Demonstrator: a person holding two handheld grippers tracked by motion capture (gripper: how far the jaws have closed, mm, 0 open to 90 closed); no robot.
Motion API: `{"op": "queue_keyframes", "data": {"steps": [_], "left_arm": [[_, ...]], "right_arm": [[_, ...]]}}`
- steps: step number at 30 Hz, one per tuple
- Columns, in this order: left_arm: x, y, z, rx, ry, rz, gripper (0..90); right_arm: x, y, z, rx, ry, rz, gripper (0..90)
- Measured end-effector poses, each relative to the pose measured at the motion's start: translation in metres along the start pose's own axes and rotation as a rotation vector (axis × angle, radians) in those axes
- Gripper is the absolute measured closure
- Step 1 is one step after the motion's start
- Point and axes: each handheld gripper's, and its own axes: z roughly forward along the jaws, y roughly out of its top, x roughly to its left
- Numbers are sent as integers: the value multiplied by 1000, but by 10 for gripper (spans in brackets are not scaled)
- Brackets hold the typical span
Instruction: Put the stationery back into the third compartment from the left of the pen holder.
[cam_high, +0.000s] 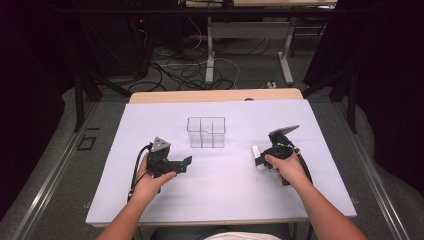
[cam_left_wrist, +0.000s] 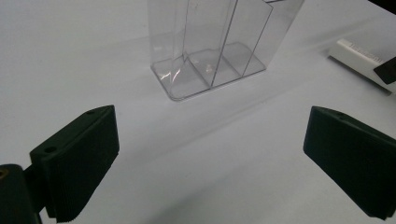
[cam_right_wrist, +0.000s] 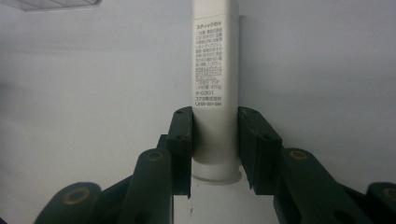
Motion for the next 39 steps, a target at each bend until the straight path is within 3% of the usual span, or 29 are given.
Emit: {"op": "queue_keyframes", "data": {"steps": [6,7,12,17,24,26,30,31,34,39], "left_arm": [[0,0,0,-1,0,-8,34],[0,0,0,-1,-1,-7,34],[0,0,0,0,2,1,35],[1,0,0,2,5,0,35],[1,0,-1,2,3,-6,39],[1,0,-1,2,3,-7,43],[3,1,-1,-2,5,-3,50],[3,1,-1,-3,4,-8,52],[3,1,-1,1,8,-1,54],[4,1,-1,8,7,-2,61]], "right_arm": [[2,-1,-3,-28,7,-47,673],[3,-2,-3,-59,22,-70,673],[10,-4,-4,-94,-1,-174,672],[21,-9,-4,-170,-21,-354,672],[35,-15,-4,-229,-100,-622,672],[37,-15,-4,-267,-145,-738,672],[44,-20,-4,-313,-212,-880,672],[46,-21,-5,-320,-234,-944,671],[52,-26,-3,-343,-288,-1046,671],[58,-33,1,-387,-329,-1199,671]]}}
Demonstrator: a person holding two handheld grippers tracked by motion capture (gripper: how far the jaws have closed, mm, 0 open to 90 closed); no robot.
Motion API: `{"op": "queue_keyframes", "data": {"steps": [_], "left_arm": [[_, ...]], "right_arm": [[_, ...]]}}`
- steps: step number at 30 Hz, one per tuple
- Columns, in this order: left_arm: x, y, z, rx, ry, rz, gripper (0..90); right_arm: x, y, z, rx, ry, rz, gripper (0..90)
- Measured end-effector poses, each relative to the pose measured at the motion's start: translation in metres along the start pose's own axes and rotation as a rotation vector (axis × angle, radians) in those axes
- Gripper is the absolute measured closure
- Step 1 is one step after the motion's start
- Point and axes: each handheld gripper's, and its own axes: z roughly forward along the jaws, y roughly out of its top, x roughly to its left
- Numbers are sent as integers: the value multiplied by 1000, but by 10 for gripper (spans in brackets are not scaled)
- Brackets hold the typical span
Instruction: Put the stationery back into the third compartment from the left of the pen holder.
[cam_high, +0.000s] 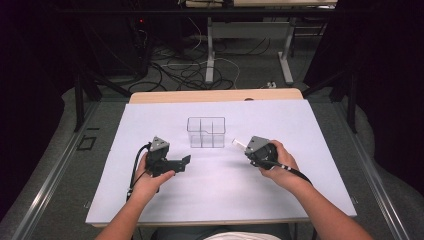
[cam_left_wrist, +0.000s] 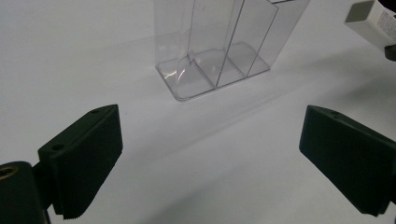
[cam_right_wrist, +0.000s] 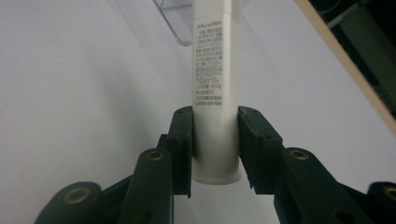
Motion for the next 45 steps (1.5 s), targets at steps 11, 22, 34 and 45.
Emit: {"op": "queue_keyframes", "data": {"steps": [11,22,34,45], "left_arm": [[0,2,-2,-7,-8,7,94],[-2,3,-1,7,-31,35,152],[-7,6,0,40,-58,92,179],[-18,17,-1,52,-125,188,257]], "right_arm": [[21,8,1,8,-110,-415,671],[37,16,5,-15,-210,-737,670],[51,21,4,11,-217,-947,670],[61,33,0,-6,-227,-1103,670]]}}
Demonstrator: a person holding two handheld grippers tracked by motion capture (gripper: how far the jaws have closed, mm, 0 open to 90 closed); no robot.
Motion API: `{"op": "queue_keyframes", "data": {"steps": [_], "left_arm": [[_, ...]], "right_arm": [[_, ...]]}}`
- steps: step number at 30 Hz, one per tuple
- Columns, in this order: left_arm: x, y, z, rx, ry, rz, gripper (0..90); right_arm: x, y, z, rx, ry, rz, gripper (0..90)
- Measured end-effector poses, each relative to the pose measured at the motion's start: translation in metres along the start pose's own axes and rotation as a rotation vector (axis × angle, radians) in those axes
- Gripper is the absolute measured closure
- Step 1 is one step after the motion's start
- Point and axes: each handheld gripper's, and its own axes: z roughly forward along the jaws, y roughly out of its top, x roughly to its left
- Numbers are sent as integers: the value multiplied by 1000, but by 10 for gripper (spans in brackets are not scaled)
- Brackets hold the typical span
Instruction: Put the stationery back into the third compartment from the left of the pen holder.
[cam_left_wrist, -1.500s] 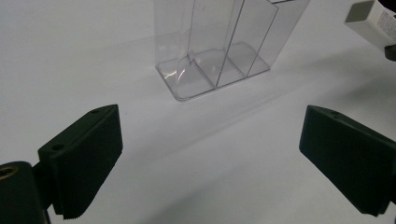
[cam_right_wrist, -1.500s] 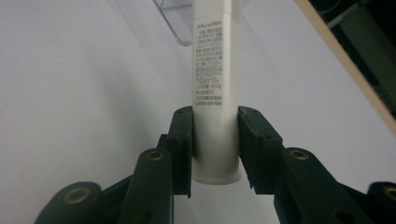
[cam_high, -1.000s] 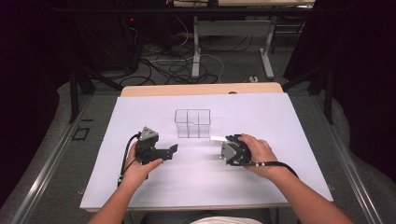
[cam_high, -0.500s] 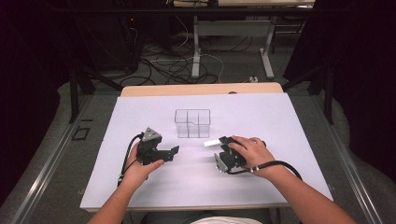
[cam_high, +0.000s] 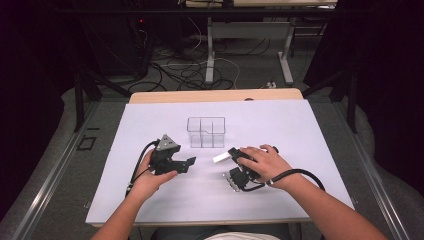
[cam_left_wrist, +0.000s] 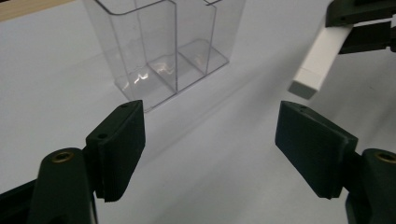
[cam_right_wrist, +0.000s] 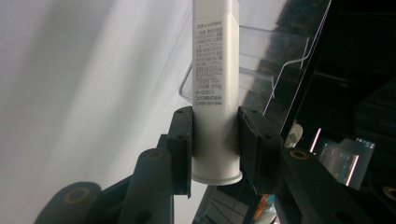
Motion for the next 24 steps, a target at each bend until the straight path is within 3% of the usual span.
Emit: {"op": "queue_keyframes", "data": {"steps": [2,7,14,24], "left_arm": [[-2,3,1,40,-17,28,269],[-11,13,7,77,-28,84,274],[-21,26,17,91,-66,97,326],[-39,46,31,187,-162,149,441]], "right_arm": [[0,3,-1,-2,-5,-18,670],[0,8,-1,-18,-5,-67,670],[0,9,-2,-10,-5,-80,670],[1,10,-6,-12,-16,-91,670]]}}
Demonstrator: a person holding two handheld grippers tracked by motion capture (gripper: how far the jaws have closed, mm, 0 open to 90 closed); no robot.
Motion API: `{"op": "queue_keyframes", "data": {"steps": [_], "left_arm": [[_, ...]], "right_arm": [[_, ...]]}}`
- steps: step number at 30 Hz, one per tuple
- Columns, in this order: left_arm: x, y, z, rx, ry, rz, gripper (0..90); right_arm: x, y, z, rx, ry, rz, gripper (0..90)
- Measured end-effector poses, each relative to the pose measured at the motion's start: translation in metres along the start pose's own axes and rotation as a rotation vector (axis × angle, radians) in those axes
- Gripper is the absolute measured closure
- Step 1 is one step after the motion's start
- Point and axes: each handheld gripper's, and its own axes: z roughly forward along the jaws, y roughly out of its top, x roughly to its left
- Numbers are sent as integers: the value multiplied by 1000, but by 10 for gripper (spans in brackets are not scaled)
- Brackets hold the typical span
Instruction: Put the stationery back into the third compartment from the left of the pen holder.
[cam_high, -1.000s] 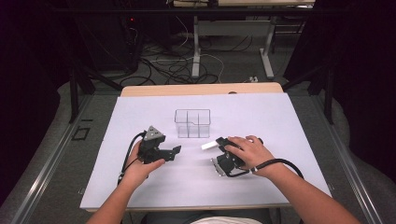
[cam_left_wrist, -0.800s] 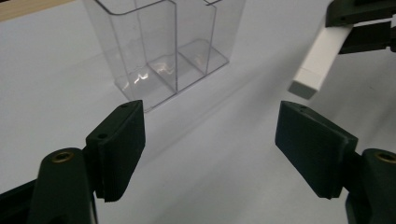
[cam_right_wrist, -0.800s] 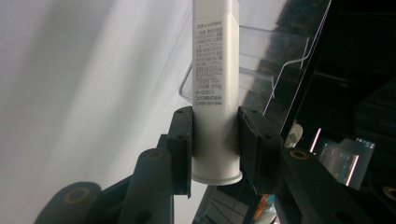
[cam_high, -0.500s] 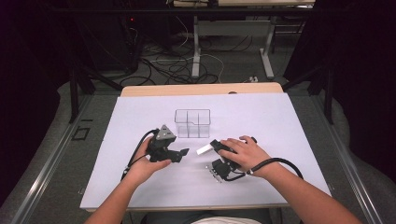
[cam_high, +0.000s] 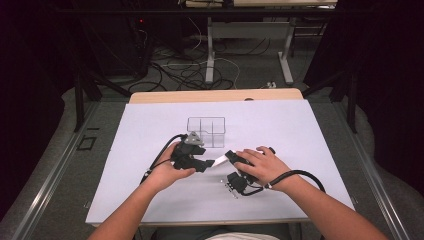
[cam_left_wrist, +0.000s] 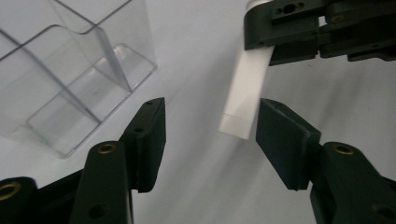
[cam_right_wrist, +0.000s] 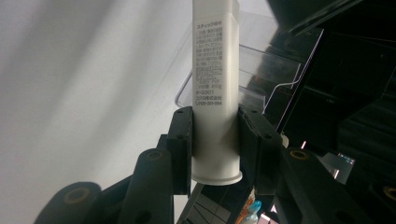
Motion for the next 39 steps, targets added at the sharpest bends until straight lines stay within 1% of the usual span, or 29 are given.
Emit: {"op": "queue_keyframes", "data": {"steps": [1,2,3,5,8,9,10,11,12,14,17,19,22,23,24,28,31,36,37,39], "left_arm": [[-1,3,2,12,-9,9,452],[-2,4,2,20,-14,12,465],[-3,6,4,25,-12,19,473],[-5,9,7,34,-22,31,481],[-8,14,12,54,-32,45,496],[-9,16,13,70,-42,56,511],[-9,18,14,80,-43,65,518],[-10,19,16,81,-40,60,527],[-10,20,17,97,-46,65,536],[-11,22,20,112,-45,76,560],[-14,24,24,130,-50,68,589],[-14,25,26,147,-48,81,596],[-15,26,29,154,-46,92,607],[-17,27,30,154,-49,79,614],[-17,27,31,165,-47,95,623],[-18,29,34,186,-49,110,663],[-19,31,35,199,-47,117,672],[-20,31,36,213,-49,115,684],[-20,31,36,210,-47,117,686],[-19,32,36,221,-47,123,689]], "right_arm": [[1,0,-1,8,3,5,670],[0,1,-1,4,-2,-14,669],[0,1,-1,4,-2,-14,670],[1,1,-1,5,-6,-8,670],[1,2,0,-8,-15,-25,669],[1,2,-1,-7,-13,-30,670],[1,3,0,-10,-16,-37,669],[1,3,0,-10,-18,-40,670],[2,4,0,-12,-22,-36,669],[2,5,0,-14,-20,-47,670],[3,7,-1,-13,-18,-55,669],[2,8,-1,-22,-22,-64,670],[3,10,-1,-22,-27,-67,669],[3,10,-1,-27,-26,-70,669],[3,11,-1,-29,-24,-73,670],[5,12,-1,-24,-24,-79,669],[4,13,-1,-33,-29,-83,669],[4,13,0,-31,-27,-96,669],[5,13,0,-31,-27,-95,669],[5,14,0,-29,-24,-91,669]]}}
